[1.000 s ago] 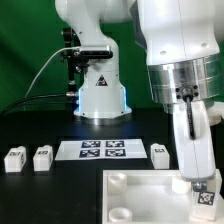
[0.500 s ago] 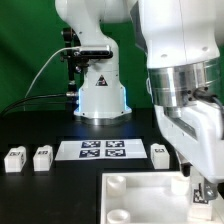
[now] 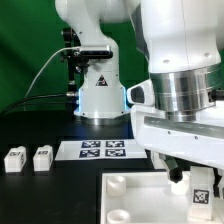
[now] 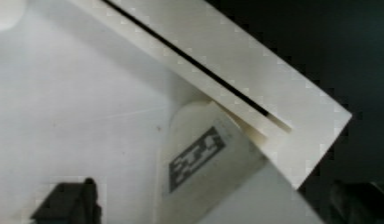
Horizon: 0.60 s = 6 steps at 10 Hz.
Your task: Assemble one leg
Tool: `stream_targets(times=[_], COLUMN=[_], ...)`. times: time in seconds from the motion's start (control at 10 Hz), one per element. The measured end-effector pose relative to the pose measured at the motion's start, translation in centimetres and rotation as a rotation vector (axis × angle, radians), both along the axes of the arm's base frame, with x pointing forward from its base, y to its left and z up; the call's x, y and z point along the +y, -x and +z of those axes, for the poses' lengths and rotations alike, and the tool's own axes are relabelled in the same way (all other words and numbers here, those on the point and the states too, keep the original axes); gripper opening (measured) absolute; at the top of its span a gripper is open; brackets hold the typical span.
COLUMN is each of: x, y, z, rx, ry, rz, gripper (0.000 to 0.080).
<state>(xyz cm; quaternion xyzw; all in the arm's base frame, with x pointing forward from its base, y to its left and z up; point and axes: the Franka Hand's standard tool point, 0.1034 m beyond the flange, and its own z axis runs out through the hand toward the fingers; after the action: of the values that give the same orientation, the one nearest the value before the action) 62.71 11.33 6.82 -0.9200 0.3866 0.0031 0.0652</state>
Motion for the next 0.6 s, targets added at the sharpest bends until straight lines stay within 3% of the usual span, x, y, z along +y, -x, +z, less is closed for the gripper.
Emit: stream_targets(times=[0.2, 0.3, 0.4, 0.5, 0.6], x=[0.14, 0.01, 0.04, 0.05, 0.03], y=[-0.31, -0.31, -0.3, -0.3, -0.3], z=[0.47, 0.44, 0.44, 0.44, 0.44], rx=[-0.026, -0.026, -0.024, -0.021, -0.021], ry=[0.065, 0.065, 0.064, 0.064, 0.063], rz=[0.381, 0.383, 0.363, 0.34, 0.335], gripper=[0.0649, 0.0649, 0.0529, 0.0529, 0.0394])
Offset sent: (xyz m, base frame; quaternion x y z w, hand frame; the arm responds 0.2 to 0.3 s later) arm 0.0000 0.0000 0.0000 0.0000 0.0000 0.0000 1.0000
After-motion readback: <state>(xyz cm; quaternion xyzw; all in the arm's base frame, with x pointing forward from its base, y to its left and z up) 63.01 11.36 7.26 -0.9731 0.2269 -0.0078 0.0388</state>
